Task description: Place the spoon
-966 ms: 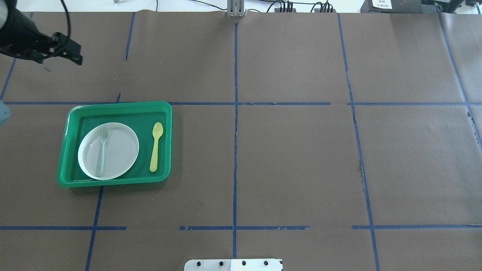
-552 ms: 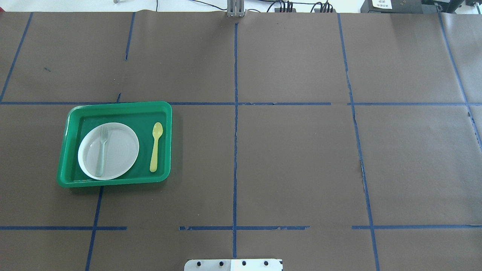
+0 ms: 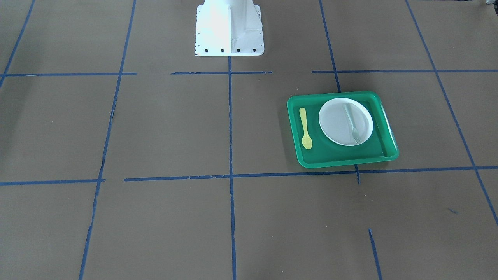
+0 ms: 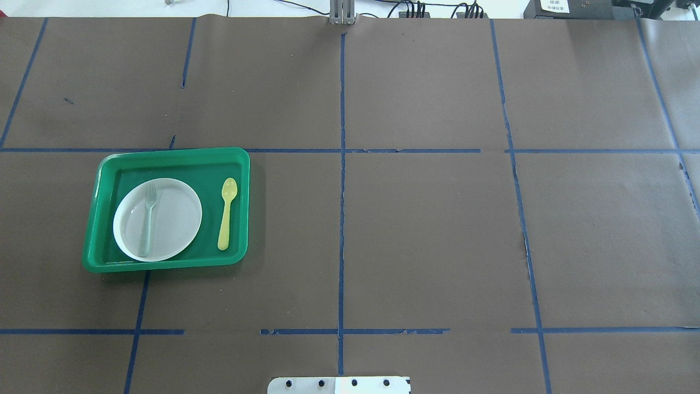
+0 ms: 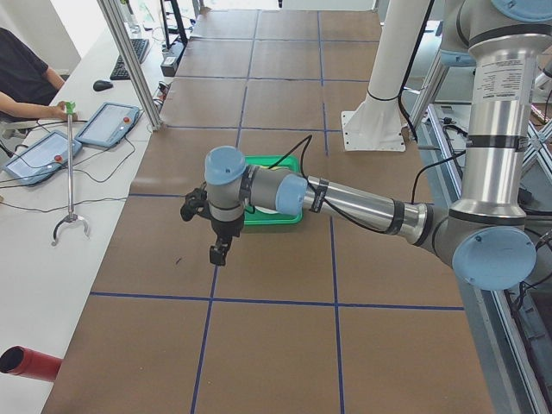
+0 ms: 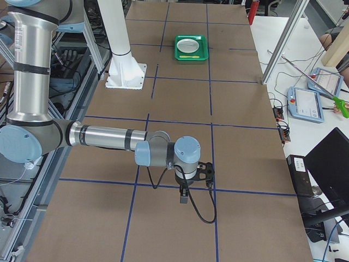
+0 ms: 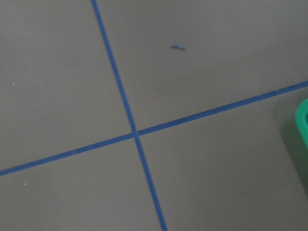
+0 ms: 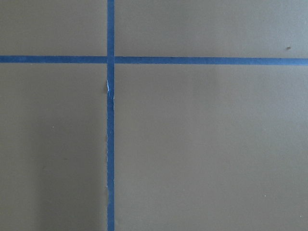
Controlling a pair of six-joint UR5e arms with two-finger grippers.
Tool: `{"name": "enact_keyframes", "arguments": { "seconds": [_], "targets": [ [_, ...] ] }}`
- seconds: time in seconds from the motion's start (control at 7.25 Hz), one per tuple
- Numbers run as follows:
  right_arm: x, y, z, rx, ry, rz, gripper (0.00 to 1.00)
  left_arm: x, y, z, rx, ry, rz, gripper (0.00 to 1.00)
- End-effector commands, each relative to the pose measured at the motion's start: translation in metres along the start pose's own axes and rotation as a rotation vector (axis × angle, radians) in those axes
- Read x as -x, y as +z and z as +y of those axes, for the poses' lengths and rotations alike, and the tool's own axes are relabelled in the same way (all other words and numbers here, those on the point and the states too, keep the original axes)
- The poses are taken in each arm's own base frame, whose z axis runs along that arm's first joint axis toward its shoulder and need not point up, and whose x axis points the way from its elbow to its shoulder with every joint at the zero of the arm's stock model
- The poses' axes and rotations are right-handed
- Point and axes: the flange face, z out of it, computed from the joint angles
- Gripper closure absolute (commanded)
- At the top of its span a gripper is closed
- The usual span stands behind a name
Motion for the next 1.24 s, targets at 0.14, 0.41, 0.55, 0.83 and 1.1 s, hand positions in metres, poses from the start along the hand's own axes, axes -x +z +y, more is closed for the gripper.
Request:
{"name": "enact_keyframes", "arguments": {
  "seconds": [0.14, 0.41, 0.55, 0.83, 1.1],
  "targets": [
    [0.0, 0.0, 0.0, 0.0, 0.001, 0.0, 0.0, 0.0096, 0.0089, 0.0124, 0.031, -0.045, 0.032, 0.0],
    [0.0, 0.0, 0.0, 0.0, -0.001, 0.0, 0.0, 0.0085, 0.0083, 0.0121, 0.03, -0.044, 0.038, 0.0],
    [0.0, 0.0, 0.0, 0.0, 0.001, 0.0, 0.0, 0.0084, 0.0083, 0.0121, 0.029, -0.044, 0.039, 0.0],
    [0.0, 0.0, 0.0, 0.0, 0.001, 0.0, 0.0, 0.0083, 0.0082, 0.012, 0.028, -0.042, 0.039, 0.0],
    [0.0, 0.0, 0.0, 0.0, 0.001, 0.0, 0.0, 0.0083, 0.0082, 0.012, 0.028, -0.042, 0.039, 0.0]
  ]
}}
